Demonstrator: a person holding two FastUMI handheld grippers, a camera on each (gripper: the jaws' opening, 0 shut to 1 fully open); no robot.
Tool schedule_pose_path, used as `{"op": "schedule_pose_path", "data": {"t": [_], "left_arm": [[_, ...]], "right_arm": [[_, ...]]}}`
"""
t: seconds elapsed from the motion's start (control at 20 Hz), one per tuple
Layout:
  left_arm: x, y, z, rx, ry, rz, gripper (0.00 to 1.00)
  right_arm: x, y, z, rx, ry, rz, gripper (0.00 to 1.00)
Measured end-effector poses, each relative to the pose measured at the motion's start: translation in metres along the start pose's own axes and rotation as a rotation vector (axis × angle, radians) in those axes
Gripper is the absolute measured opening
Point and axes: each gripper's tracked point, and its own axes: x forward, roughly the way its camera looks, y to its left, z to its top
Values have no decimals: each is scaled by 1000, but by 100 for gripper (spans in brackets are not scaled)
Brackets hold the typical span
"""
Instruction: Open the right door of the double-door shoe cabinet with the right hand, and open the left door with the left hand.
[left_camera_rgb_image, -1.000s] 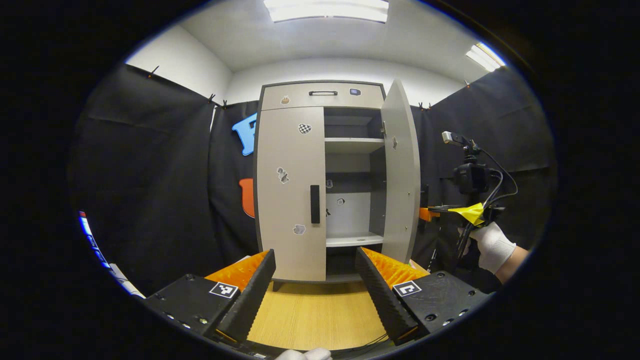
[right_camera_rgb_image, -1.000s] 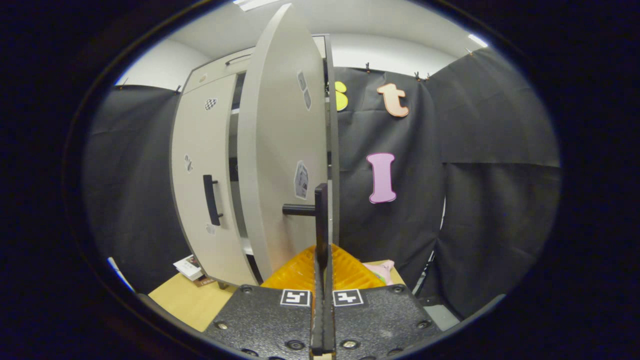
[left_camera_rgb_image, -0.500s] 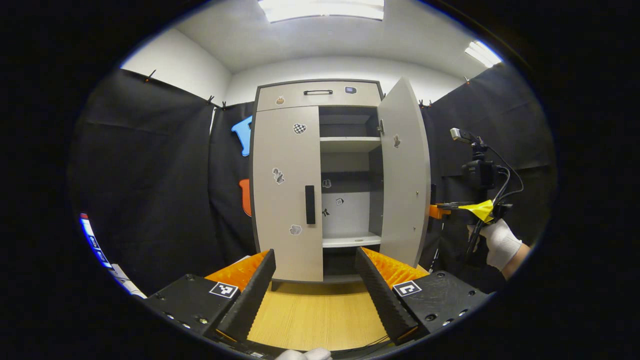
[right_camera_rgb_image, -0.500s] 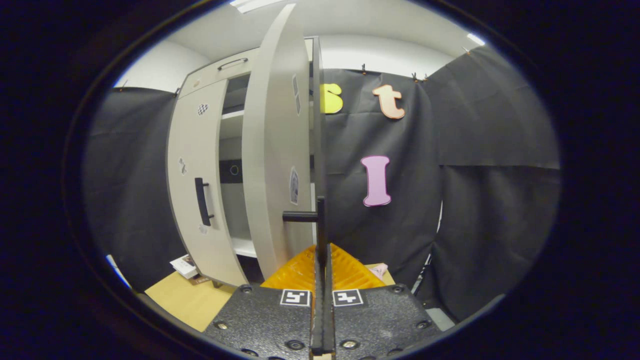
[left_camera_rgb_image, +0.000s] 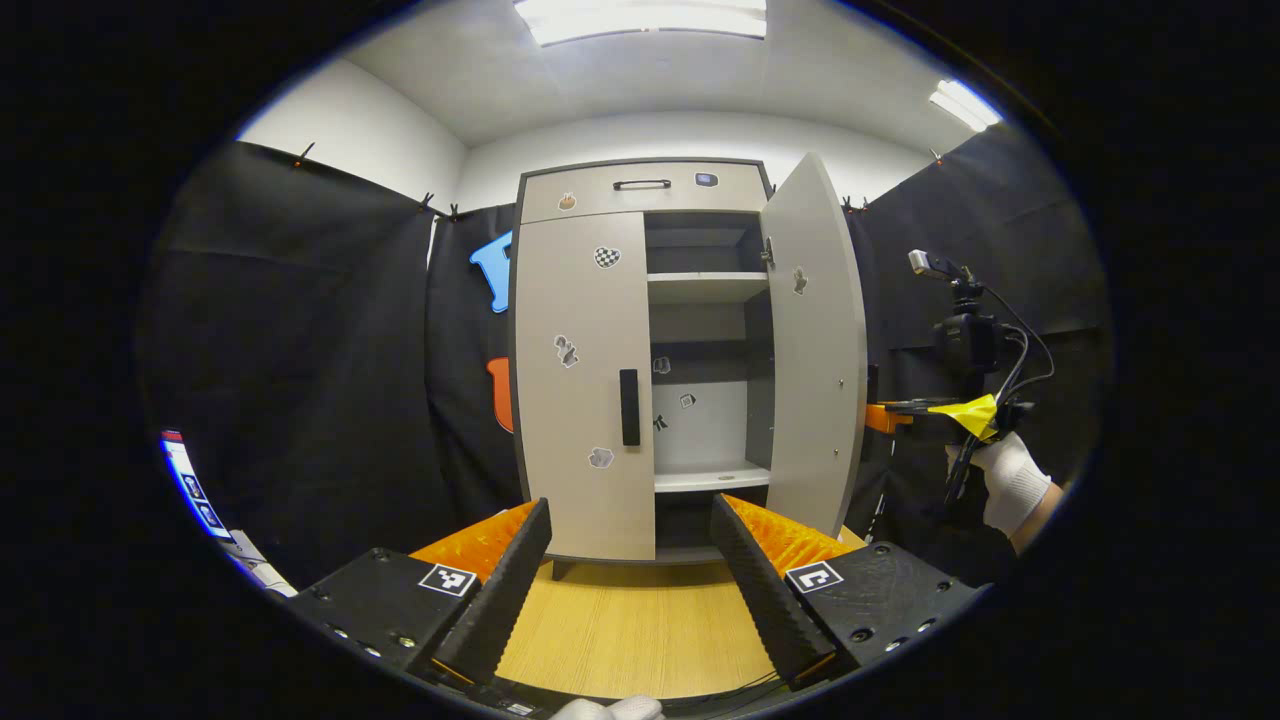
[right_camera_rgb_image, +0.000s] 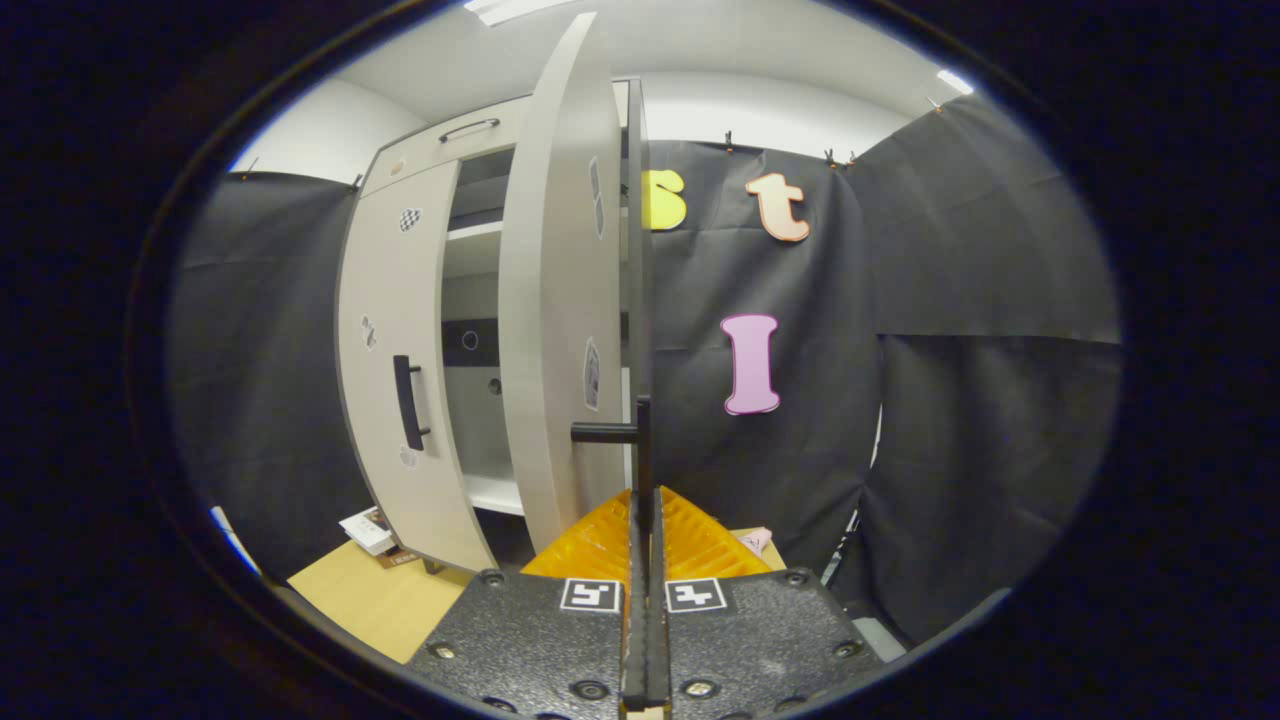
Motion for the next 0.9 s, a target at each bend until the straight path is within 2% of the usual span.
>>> {"op": "schedule_pose_path", "data": {"t": [0.2,0.3,0.35,0.4,0.45,0.55,0.6,0.65,0.75,0.9], "left_arm": [[-2,7,3,7,-6,-10,96],[-2,11,5,11,-9,-15,96],[-1,15,4,13,-8,-19,96],[-1,19,2,16,-6,-22,96],[1,23,1,20,-3,-26,96],[3,32,-1,29,-2,-33,96],[4,36,-3,33,0,-37,96],[4,40,-3,36,0,-40,96],[5,50,-5,44,-2,-45,96],[6,65,-9,56,-3,-53,96]], "right_arm": [[-18,-7,0,-11,6,-42,6],[-32,-10,6,-23,-11,-66,15],[-40,-8,5,-23,-15,-70,28],[-47,-4,4,-24,-18,-63,36],[-56,2,4,-17,-20,-58,57],[-75,14,3,-5,-28,-50,77],[-83,22,2,-5,-35,-45,83],[-92,31,0,-7,-47,-40,94],[-109,49,-6,-32,-69,-41,100],[-128,76,-20,-29,-67,-28,100]]}}
